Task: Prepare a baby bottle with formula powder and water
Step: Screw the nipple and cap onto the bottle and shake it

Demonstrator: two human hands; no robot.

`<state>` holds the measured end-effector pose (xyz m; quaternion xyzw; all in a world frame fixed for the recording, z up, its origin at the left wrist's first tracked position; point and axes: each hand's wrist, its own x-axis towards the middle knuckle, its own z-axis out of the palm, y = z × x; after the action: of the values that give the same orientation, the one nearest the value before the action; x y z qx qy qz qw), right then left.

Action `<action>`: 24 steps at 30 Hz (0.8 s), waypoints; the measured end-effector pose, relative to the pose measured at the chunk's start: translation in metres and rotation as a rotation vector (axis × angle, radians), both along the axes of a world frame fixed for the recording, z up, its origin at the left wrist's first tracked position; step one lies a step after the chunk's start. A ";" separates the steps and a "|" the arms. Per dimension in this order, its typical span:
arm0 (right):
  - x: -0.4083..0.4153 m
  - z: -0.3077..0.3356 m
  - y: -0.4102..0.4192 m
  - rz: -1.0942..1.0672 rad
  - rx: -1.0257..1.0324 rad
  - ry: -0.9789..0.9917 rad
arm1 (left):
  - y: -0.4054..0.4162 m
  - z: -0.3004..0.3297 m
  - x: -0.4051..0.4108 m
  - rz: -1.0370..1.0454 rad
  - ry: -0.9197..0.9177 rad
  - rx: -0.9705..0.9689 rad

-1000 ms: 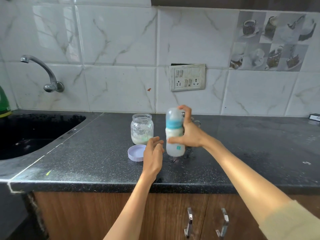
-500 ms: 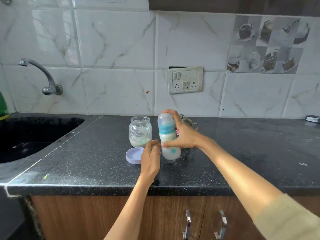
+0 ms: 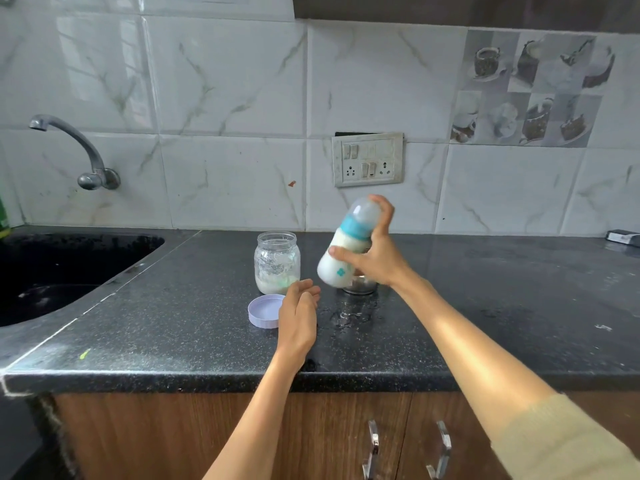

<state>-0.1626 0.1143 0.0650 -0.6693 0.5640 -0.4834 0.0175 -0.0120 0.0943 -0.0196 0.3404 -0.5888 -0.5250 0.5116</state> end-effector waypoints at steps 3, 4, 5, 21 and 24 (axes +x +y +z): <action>0.003 -0.001 0.002 0.027 0.107 0.174 | 0.001 0.000 0.000 0.003 -0.021 -0.004; 0.002 -0.003 -0.001 0.010 0.043 0.087 | 0.000 0.000 0.000 0.003 -0.024 -0.009; 0.001 -0.003 -0.001 -0.010 -0.012 0.024 | 0.000 0.000 0.001 0.005 -0.022 -0.010; 0.010 0.000 0.003 -0.022 0.167 0.228 | -0.003 -0.003 -0.003 0.004 -0.040 -0.072; 0.006 0.001 0.001 -0.049 0.071 0.067 | -0.004 -0.004 -0.003 0.009 -0.038 -0.094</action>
<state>-0.1564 0.1154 0.0658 -0.6702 0.5972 -0.4405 0.0108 -0.0150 0.0899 -0.0238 0.3283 -0.6210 -0.4880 0.5181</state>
